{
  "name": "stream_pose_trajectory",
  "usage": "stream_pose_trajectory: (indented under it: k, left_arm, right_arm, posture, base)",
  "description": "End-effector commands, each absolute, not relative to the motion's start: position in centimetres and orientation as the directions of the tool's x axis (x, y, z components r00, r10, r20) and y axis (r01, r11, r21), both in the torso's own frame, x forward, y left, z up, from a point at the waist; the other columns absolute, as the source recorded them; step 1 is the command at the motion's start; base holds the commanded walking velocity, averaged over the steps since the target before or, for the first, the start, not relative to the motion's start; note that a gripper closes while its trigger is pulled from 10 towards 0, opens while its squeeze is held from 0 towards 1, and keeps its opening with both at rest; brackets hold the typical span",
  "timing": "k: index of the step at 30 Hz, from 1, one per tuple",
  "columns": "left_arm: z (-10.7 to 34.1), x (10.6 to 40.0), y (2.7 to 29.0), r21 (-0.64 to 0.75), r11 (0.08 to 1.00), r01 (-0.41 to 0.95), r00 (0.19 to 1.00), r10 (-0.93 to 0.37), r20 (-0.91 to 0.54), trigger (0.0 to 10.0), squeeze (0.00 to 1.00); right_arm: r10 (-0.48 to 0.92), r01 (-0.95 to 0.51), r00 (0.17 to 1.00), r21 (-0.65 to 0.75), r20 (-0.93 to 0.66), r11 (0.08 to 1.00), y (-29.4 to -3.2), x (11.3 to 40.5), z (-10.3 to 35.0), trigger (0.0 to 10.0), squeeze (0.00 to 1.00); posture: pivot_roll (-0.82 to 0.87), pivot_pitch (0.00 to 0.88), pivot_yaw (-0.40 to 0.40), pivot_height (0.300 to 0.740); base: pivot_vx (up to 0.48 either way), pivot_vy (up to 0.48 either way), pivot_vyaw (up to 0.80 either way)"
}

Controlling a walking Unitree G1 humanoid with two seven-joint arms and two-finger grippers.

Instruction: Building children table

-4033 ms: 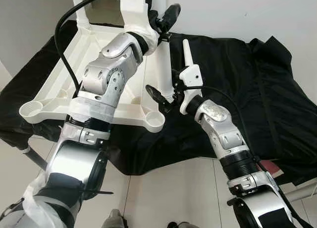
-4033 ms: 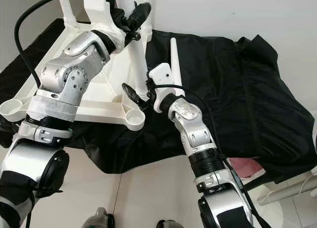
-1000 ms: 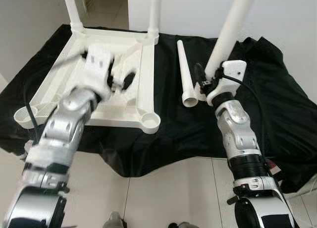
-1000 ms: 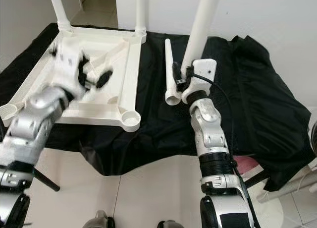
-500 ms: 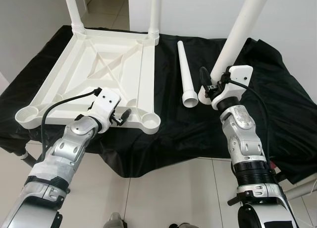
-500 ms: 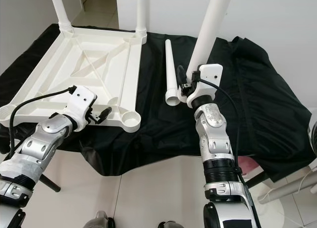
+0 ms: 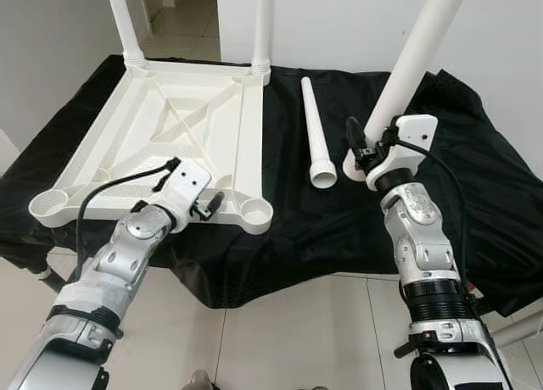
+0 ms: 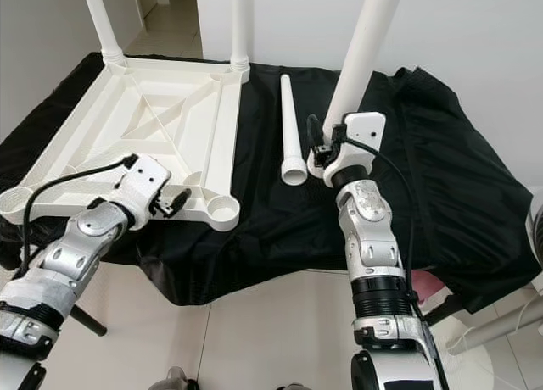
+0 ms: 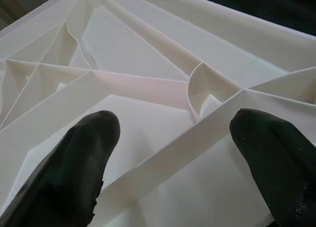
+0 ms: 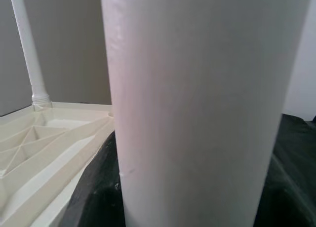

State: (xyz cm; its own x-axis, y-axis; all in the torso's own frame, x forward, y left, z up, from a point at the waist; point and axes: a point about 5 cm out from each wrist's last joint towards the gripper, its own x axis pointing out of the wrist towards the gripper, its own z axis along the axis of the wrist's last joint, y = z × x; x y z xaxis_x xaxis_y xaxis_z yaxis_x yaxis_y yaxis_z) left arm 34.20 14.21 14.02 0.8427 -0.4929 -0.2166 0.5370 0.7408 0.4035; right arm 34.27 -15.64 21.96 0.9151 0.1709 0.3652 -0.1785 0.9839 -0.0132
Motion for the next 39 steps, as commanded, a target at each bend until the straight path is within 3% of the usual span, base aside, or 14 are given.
stream_pose_trajectory:
  k: [1,18,24,36,39]
  left_arm:
    - [11.3,33.1,12.8,0.359,0.704,0.613,0.789,-0.524,-0.321,10.0,0.00]
    - [12.2,33.3,7.7,0.287,0.736,0.613,0.790,-0.565,-0.237,10.0,0.00]
    - [14.3,33.8,8.9,0.233,0.764,0.602,0.798,-0.581,-0.157,10.0,0.00]
    - [18.6,31.7,11.0,0.290,0.652,0.701,0.682,-0.731,-0.004,10.0,0.00]
    - [19.5,31.5,11.6,0.273,0.664,0.697,0.685,-0.729,0.024,10.0,0.00]
  right_arm:
    - [0.172,-0.178,0.913,-0.017,0.370,0.984,-15.6,34.1,22.1,10.0,0.00]
    - [0.182,-0.190,0.913,-0.015,0.366,0.982,-15.4,34.2,22.0,10.0,0.00]
    - [0.236,-0.238,0.913,-0.034,0.334,0.971,-14.7,33.6,20.9,10.0,0.00]
    - [0.386,-0.382,0.877,-0.073,0.285,0.921,-12.8,32.4,18.7,10.0,0.00]
    - [0.413,-0.406,0.870,-0.084,0.267,0.910,-12.4,32.3,18.0,10.0,0.00]
  posture:
    - [0.00,0.027,-0.016,0.740]
    - [0.01,0.024,-0.014,0.740]
    - [0.01,0.032,-0.013,0.740]
    - [0.03,0.059,-0.027,0.740]
    - [0.02,0.060,-0.027,0.740]
  base:
    - [0.000,0.000,0.00]
    - [0.000,0.000,0.00]
    - [0.000,0.000,0.00]
    - [0.000,0.000,0.00]
    - [0.000,0.000,0.00]
